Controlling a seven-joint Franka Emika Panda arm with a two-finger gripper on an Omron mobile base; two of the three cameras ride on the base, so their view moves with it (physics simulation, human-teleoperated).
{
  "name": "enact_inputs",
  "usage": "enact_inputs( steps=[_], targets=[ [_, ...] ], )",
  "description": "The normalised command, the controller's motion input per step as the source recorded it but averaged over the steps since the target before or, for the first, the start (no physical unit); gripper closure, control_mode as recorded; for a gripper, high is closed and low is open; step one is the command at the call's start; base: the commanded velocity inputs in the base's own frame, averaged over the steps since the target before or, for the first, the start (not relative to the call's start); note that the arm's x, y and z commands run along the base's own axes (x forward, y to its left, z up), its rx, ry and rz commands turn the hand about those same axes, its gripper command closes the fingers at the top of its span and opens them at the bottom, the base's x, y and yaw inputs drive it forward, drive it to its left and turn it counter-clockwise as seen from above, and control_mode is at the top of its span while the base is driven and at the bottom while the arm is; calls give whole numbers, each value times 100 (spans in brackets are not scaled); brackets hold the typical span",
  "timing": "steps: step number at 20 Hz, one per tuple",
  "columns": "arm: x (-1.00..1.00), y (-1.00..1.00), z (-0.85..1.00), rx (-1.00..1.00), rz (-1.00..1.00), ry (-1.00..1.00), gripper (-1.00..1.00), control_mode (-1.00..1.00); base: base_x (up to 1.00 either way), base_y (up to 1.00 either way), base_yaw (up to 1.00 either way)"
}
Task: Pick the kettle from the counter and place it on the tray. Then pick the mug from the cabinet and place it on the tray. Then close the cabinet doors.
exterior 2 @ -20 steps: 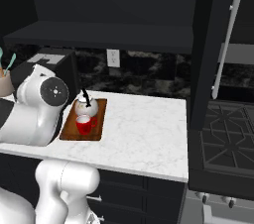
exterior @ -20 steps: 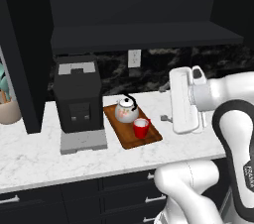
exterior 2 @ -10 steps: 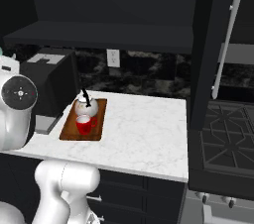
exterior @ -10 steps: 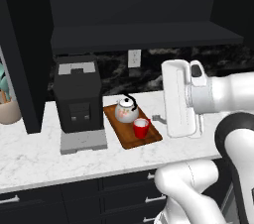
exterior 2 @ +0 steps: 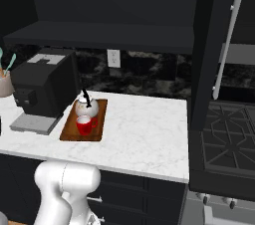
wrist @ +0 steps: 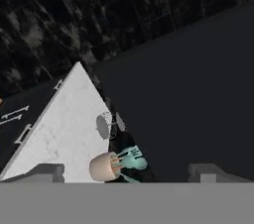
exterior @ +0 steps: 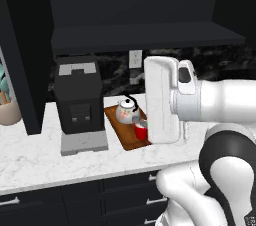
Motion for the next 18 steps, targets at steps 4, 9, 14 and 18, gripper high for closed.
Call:
enact_inputs(
  steps=[4, 9, 14, 18],
  targets=[
    [-24, 58, 30, -9, 4, -23, -100, -100, 0, 0, 0],
    [-27, 56, 32, -14, 17, -22, -100, -100, 0, 0, 0],
    [-29, 58, 29, -16, 19, -16, -100, -100, 0, 0, 0],
    [-56, 47, 13, -5, 10, -13, -100, -100, 0, 0, 0]
  ],
)
